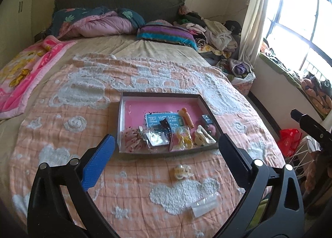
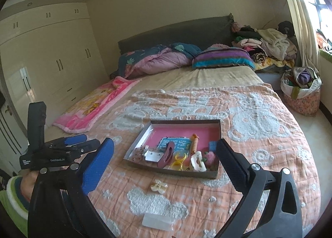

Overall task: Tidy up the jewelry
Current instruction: 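Withdraw both open tools from the box toward the remaining items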

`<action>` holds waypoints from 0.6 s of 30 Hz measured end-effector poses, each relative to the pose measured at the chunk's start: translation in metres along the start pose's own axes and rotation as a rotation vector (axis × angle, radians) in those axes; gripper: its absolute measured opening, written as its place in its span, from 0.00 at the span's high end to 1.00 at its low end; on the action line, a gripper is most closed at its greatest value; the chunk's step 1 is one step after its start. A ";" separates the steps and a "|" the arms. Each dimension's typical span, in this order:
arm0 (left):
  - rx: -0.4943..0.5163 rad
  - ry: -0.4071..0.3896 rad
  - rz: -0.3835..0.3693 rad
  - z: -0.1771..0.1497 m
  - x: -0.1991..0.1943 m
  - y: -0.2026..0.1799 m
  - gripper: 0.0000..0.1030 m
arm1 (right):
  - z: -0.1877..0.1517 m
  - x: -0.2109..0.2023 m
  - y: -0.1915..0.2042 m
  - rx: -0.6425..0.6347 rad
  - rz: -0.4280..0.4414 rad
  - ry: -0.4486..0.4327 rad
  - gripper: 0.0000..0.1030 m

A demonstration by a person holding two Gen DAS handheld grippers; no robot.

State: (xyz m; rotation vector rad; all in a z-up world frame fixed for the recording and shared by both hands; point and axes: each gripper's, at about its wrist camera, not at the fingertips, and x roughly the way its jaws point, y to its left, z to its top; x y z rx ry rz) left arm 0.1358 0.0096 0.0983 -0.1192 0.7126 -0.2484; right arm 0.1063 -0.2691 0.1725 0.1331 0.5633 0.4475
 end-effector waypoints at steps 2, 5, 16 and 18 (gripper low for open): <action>0.004 0.001 0.005 -0.004 -0.003 -0.001 0.09 | -0.004 -0.004 0.001 -0.003 0.002 0.002 0.05; 0.003 0.006 0.010 -0.011 -0.006 -0.001 0.09 | -0.013 -0.009 0.005 -0.011 0.005 0.011 0.05; 0.007 0.050 0.030 -0.042 -0.005 -0.004 0.09 | -0.050 -0.010 0.014 -0.032 0.027 0.076 0.05; 0.005 0.063 0.034 -0.047 -0.003 -0.004 0.09 | -0.058 -0.008 0.014 -0.034 0.029 0.092 0.05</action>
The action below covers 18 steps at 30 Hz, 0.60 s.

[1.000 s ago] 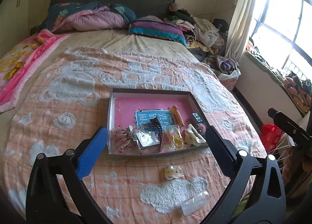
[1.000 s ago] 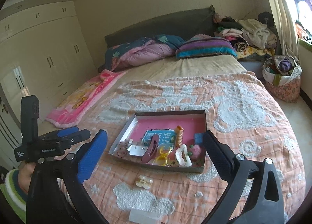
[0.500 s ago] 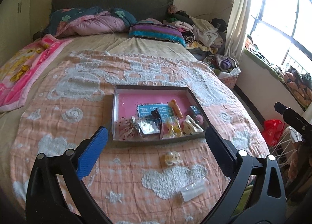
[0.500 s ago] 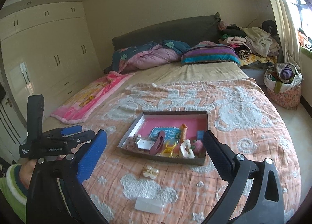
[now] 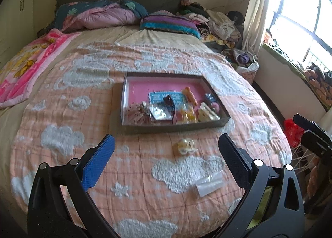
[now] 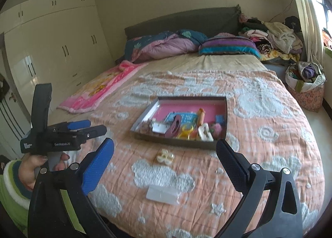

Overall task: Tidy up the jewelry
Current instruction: 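Withdraw both open tools from the box toward the remaining items, then grasp the bag of red beads with the right tool while the left tool grasps the pearl butterfly claw clip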

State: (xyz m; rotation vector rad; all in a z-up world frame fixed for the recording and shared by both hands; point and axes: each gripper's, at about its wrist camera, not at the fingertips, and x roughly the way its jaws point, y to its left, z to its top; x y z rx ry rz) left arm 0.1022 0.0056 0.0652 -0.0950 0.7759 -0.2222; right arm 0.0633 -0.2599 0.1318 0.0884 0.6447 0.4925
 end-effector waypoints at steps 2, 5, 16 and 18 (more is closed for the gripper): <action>-0.002 0.013 0.002 -0.006 0.003 0.001 0.09 | -0.009 0.004 0.001 -0.003 0.007 0.020 0.05; -0.007 0.029 0.010 -0.014 0.008 0.004 0.09 | -0.022 0.012 0.004 -0.016 0.014 0.054 0.05; -0.025 0.107 0.029 -0.042 0.032 0.013 0.09 | -0.076 0.048 0.007 -0.041 0.008 0.190 0.05; -0.025 0.122 0.030 -0.046 0.037 0.014 0.09 | -0.085 0.055 0.007 -0.049 0.007 0.212 0.05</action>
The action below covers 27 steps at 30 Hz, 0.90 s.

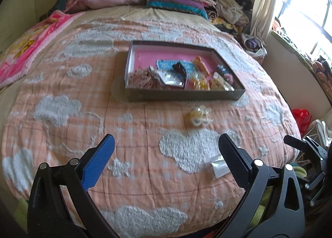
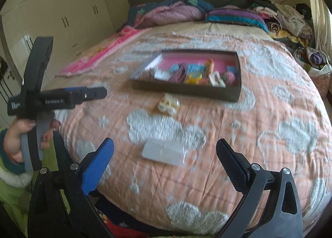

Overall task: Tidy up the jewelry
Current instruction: 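Grasp the bag of red beads with the right tool while the left tool grasps the pearl butterfly claw clip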

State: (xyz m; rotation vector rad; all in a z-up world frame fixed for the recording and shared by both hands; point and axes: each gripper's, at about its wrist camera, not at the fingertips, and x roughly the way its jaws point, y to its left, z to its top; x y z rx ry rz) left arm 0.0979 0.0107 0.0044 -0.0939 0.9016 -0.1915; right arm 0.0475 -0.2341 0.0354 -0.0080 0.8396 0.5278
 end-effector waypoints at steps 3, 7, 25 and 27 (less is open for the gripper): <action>-0.005 0.031 -0.002 -0.007 0.012 0.003 0.09 | -0.012 0.011 0.003 -0.024 -0.011 0.023 0.05; -0.014 0.065 0.000 -0.013 0.026 0.007 0.09 | -0.023 0.026 0.003 -0.022 -0.004 0.067 0.05; 0.014 0.134 -0.037 -0.003 0.066 -0.003 0.09 | -0.025 0.090 0.003 -0.127 -0.041 0.177 0.05; 0.020 0.137 -0.044 0.000 0.071 -0.006 0.09 | -0.023 0.096 0.002 -0.137 -0.046 0.179 0.05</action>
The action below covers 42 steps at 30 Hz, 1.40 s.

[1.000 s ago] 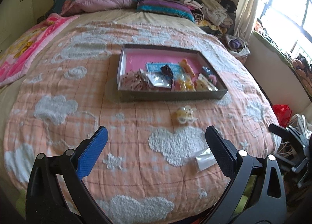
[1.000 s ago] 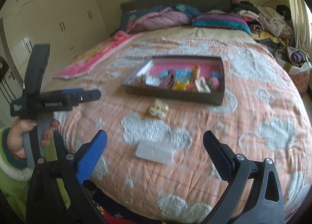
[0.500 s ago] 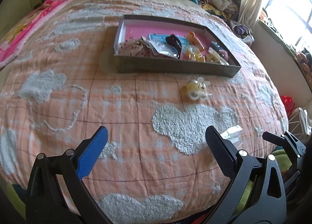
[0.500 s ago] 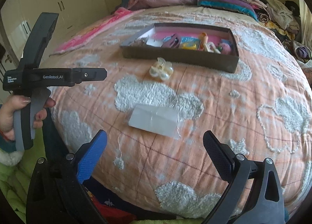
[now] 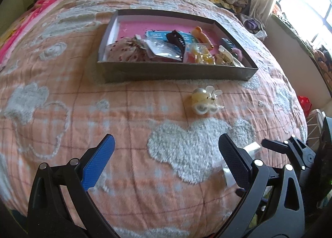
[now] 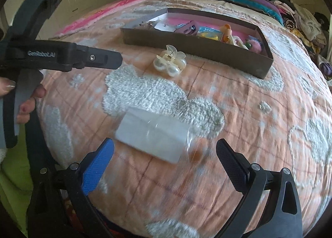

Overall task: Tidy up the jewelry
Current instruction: 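Grasp the bag of red beads with the right tool while the left tool grasps the pearl butterfly claw clip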

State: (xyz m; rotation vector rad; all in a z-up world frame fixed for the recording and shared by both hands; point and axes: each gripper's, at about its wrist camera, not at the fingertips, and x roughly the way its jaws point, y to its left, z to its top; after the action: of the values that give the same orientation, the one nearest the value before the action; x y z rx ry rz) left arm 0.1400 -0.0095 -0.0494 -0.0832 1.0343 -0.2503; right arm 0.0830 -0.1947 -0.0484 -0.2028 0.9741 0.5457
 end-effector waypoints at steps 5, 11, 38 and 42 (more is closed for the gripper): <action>0.005 0.010 -0.004 0.010 0.011 -0.004 0.09 | 0.010 0.012 -0.002 -0.041 -0.010 0.002 0.05; 0.000 0.024 -0.010 0.018 0.022 -0.006 0.09 | 0.019 0.025 0.000 -0.068 0.032 0.016 0.13; 0.106 0.052 0.015 0.037 0.064 -0.051 0.48 | -0.010 -0.036 -0.089 0.268 0.010 -0.045 0.77; 0.121 0.047 0.006 0.038 0.060 -0.055 0.64 | -0.007 -0.045 -0.092 0.274 0.005 -0.068 0.77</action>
State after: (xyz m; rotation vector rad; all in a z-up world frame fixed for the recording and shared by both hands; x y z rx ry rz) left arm 0.1923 -0.0788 -0.0706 0.0354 1.0633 -0.3101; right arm 0.1065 -0.2913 -0.0226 0.0627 0.9721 0.4159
